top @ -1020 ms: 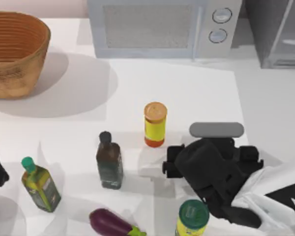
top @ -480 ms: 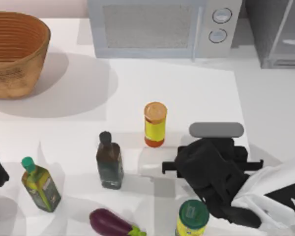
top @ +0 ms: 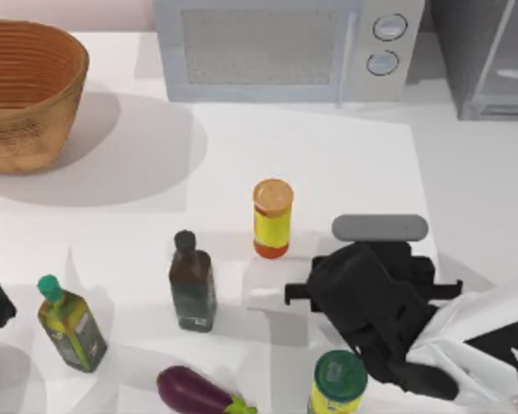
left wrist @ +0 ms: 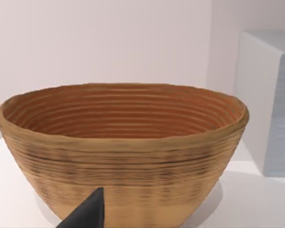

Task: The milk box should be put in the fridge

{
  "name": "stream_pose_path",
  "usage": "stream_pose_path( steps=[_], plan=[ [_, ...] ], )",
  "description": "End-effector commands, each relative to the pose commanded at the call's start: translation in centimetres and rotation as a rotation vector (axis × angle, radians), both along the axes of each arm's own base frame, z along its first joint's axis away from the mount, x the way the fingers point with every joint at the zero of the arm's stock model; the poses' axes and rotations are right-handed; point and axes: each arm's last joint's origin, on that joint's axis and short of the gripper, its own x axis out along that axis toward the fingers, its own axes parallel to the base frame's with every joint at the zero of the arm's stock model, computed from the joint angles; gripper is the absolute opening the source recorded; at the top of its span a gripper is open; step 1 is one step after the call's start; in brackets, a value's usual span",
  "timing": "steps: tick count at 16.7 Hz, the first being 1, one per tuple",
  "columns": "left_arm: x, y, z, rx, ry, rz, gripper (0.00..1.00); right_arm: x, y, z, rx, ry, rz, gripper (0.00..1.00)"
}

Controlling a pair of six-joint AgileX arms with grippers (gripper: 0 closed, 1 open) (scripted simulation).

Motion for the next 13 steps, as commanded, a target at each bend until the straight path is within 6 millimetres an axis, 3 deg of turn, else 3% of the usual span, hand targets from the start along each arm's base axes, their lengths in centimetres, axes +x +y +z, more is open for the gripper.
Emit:
stream_pose_path(
  steps=[7, 13],
  plan=[
    [0.0, 0.0, 0.0, 0.000, 0.000, 0.000, 1.00, 0.1, -0.5, 0.2, -0.064, 0.048, 0.005, 0.00],
    [0.0, 0.0, 0.0, 0.000, 0.000, 0.000, 1.00, -0.1, 0.1, 4.3, -0.087, 0.081, 0.031, 0.00]
  ],
)
